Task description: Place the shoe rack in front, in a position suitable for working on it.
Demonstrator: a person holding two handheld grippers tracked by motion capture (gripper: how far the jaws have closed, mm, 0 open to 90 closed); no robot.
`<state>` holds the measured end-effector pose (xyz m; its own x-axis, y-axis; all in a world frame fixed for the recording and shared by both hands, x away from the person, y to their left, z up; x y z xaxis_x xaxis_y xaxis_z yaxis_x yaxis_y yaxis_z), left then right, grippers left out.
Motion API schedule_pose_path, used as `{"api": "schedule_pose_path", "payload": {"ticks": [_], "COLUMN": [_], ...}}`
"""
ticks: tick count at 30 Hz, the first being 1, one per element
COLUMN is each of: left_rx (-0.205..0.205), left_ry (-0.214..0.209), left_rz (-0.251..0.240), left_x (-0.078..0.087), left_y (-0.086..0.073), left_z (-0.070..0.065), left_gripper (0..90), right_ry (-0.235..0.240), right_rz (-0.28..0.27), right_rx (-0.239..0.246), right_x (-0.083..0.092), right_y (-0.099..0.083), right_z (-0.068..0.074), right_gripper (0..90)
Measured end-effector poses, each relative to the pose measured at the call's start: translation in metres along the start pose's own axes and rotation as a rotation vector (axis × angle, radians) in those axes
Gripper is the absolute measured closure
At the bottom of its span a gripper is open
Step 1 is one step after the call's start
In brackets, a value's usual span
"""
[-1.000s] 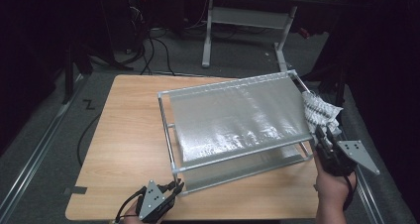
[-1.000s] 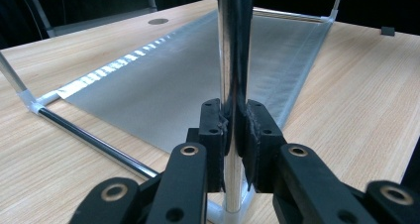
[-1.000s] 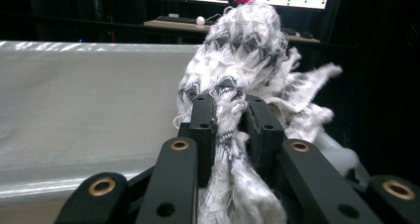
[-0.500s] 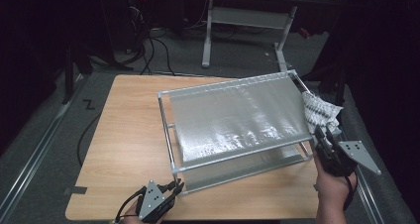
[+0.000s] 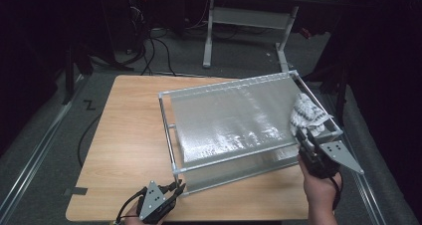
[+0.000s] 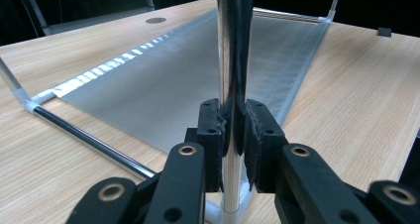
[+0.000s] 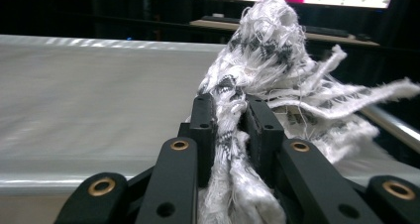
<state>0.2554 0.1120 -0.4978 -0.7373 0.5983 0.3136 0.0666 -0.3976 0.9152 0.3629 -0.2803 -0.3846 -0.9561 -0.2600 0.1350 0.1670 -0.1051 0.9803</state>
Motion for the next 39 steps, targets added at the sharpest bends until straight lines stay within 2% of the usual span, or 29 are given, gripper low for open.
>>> {"api": "schedule_pose_path", "payload": {"ticks": [4, 5, 6, 11, 21, 28, 30, 37, 39], "left_rx": [0.007, 0.007, 0.008, 0.008, 0.007, 0.003, -0.001, -0.01, -0.01], "left_ry": [-0.005, -0.005, -0.006, -0.006, -0.003, -0.004, -0.005, -0.007, -0.006], "left_rz": [-0.002, -0.002, -0.002, -0.001, 0.002, 0.002, 0.002, 0.004, 0.005], "left_x": [0.0, 0.0, -0.001, -0.001, -0.001, -0.001, -0.001, -0.002, -0.002], "left_y": [0.0, 0.0, 0.0, 0.0, 0.0, 0.0, 0.0, 0.001, 0.001], "left_z": [0.0, 0.0, 0.0, 0.0, 0.0, 0.0, -0.001, -0.003, -0.003], "left_gripper": [77.9, 77.9, 77.9, 77.9, 78.1, 78.9, 79.0, 79.4, 79.5], "right_ry": [0.05, 0.05, 0.084, 0.154, 0.31, 0.425, 0.456, 0.58, 0.597], "right_rz": [0.011, 0.011, 0.019, 0.033, 0.056, 0.067, 0.065, 0.065, 0.061], "right_rx": [0.02, 0.02, 0.03, 0.047, 0.12, 0.167, 0.183, 0.193, 0.203], "right_x": [-0.002, -0.002, -0.002, -0.002, -0.002, 0.007, 0.01, 0.021, 0.024], "right_y": [-0.003, -0.003, -0.005, -0.009, -0.019, -0.027, -0.029, -0.034, -0.035], "right_z": [0.019, 0.019, 0.031, 0.059, 0.129, 0.178, 0.19, 0.223, 0.23], "right_gripper": [76.9, 76.9, 76.9, 76.9, 76.9, 76.9, 76.9, 76.9, 77.0]}}
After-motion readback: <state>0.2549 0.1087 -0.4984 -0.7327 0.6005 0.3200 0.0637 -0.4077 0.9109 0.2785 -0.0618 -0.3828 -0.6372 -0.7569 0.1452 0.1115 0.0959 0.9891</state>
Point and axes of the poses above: each handheld gripper's, and its own axes: x roughly backward along the jaws, y roughly out of its top, z roughly to its left, the point moved 4 cm from there along -x, roughly forward along the jaws, and after that the axes turned 12 degrees about -x, right-handed, at the moved point
